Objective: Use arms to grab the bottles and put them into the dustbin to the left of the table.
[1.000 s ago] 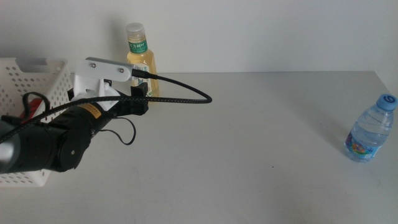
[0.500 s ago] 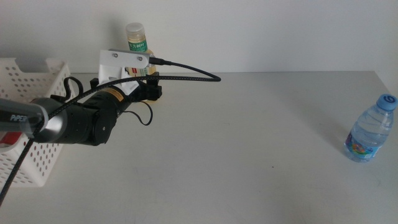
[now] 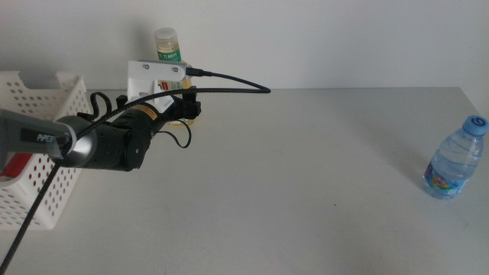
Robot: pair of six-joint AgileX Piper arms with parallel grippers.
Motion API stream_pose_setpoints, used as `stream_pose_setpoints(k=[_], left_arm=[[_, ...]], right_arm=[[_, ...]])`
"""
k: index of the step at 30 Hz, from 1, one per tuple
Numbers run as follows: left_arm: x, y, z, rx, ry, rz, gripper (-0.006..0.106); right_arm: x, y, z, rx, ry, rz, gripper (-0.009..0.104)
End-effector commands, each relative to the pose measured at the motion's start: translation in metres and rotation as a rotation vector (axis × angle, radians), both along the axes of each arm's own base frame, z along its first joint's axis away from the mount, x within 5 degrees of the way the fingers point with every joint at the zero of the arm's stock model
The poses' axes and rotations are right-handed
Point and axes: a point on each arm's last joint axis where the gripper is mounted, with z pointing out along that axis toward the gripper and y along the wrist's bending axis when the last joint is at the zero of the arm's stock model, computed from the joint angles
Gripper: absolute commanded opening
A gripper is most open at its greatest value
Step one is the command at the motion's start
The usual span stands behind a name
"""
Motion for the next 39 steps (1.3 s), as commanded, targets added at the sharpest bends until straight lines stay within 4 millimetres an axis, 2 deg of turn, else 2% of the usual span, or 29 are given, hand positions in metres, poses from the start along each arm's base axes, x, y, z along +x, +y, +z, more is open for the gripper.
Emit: stream_pose_setpoints(k=[1, 10, 31, 33, 36, 39], left_arm=[[0.006, 0.003, 0.039, -0.052, -0.157, 0.024, 0.094], [0.02, 0.01, 0.048, -0.03, -0.189, 0.026, 0.094], [0.072, 0.0, 0.011, -0.042, -0.204, 0.031, 0.093], [0.073, 0.0, 0.01, -0.046, -0.225, 0.034, 0.091], [0.073, 0.001, 0.011, -0.058, -0.242, 0.046, 0.08], [0.073, 0.001, 0.011, -0.065, -0.241, 0.056, 0.057]], right_arm=[[0.0, -0.001, 0.011, -0.019, -0.103, -0.011, 0.068], [0.0, -0.001, 0.011, -0.019, -0.102, -0.011, 0.068], [0.0, -0.001, 0.011, -0.019, -0.102, -0.011, 0.068], [0.0, -0.001, 0.011, -0.019, -0.102, -0.011, 0.068], [0.0, -0.001, 0.011, -0.019, -0.102, -0.011, 0.068], [0.0, -0.001, 0.011, -0.019, -0.102, -0.011, 0.068]])
